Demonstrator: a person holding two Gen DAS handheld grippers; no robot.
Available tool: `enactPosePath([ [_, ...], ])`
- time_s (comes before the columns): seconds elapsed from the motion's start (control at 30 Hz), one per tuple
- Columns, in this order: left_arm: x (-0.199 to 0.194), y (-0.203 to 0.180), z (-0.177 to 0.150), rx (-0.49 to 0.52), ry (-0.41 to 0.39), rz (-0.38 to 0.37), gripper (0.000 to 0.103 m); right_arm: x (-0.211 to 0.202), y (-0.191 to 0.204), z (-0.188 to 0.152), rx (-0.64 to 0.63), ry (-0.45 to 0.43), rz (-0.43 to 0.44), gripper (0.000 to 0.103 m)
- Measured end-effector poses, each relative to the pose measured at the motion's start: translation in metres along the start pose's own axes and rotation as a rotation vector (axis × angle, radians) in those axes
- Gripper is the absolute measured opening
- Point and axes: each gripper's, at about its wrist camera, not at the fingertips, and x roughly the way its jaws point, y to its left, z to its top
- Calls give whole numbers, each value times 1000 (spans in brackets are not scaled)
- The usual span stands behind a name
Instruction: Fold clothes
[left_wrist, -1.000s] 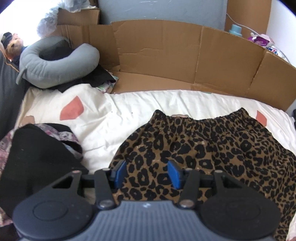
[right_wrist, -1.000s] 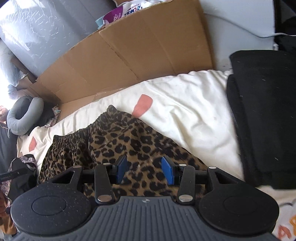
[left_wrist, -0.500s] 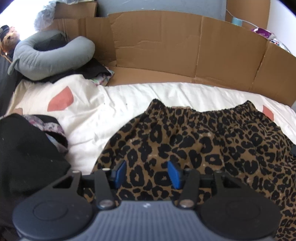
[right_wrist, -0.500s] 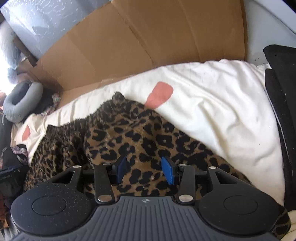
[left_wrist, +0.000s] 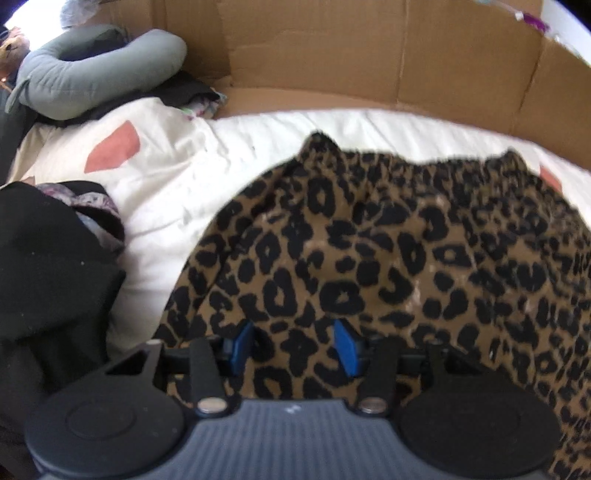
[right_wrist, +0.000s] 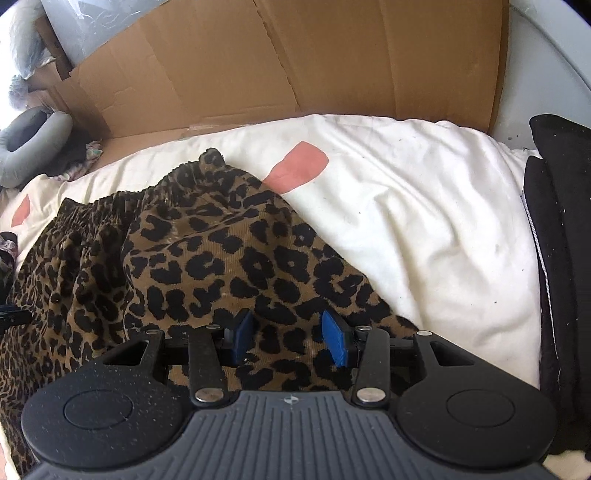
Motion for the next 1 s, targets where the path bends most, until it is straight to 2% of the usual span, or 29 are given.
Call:
enactPosePath([
  [0.2,-10,2,14,-25,-82,-27,52,-7,13,17,-67,-28,12,49],
  [0.5,5,10,36,-22,-129,-46,46,14,41,42,-162,-22,22,49],
  [0.53,10,9,38,-17,-124,-50,42,19,42,43,-168,-13,25,49],
  [0.67,33,4,42,-3,-74,-71,43,39,42,47,-181,9,-8,49],
  [0.83,58,10,44,-15,-28,-22,50,56,43,50,-214,5,-43,47],
  [0.93,54,9,46,-9,-27,26,47,56,50,55,-237,-6,-100,47],
  [1.0,49,9,45,-14,-28,50,43,51,51,58,-232,-23,-88,47],
])
